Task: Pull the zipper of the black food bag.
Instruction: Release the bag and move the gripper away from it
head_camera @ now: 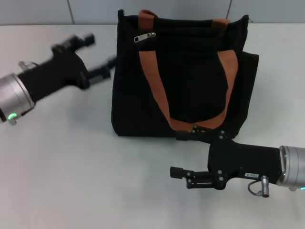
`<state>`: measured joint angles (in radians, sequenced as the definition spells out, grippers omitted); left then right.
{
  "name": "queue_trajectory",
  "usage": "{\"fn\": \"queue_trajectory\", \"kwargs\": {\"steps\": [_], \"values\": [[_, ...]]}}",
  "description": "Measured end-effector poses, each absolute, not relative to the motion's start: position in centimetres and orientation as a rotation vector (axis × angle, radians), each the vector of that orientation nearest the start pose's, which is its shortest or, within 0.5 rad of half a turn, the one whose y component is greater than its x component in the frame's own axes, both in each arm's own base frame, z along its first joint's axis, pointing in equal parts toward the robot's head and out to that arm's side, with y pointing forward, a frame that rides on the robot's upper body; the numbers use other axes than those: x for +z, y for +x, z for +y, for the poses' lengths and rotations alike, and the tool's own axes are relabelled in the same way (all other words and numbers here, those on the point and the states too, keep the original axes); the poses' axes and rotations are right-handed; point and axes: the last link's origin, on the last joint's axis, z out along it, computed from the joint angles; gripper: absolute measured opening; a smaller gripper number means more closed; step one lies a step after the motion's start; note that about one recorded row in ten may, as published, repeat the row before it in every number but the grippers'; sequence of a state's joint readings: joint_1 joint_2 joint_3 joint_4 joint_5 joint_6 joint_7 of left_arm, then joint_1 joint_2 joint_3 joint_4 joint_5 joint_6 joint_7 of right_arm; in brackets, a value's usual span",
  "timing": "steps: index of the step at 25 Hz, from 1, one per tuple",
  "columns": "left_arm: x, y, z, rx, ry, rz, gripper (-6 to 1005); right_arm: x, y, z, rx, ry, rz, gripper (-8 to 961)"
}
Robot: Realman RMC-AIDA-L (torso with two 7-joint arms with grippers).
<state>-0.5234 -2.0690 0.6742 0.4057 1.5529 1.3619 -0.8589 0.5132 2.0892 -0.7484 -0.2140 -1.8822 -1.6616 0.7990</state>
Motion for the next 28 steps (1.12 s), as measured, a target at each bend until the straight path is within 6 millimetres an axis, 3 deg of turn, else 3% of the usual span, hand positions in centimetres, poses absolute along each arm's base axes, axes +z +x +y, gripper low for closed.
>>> {"fn": "queue_trajectory", "kwargs": {"steps": [2,11,20,28], "values": [[-0.7,-26.1,35.3,-0.764,-2.460,-0.275,816,-6.8,25.7,26.0,1.042,-2.802,0.296,829],[-0.9,-23.6,36.8,-0.832,-2.446,-0.226,815,-6.8,25.6,26.2,1.043,-2.785,0.281,824],[-0.6,-23.9,38.4,-0.801,-2.351,-0.299,815,-6.9,25.8,25.8,1.064,-2.755,0.290,820],[-1.2,-24.5,38.0,-0.809,-2.342,-0.338,814,-6.9,25.8,25.9,1.059,-2.752,0.290,816]]}}
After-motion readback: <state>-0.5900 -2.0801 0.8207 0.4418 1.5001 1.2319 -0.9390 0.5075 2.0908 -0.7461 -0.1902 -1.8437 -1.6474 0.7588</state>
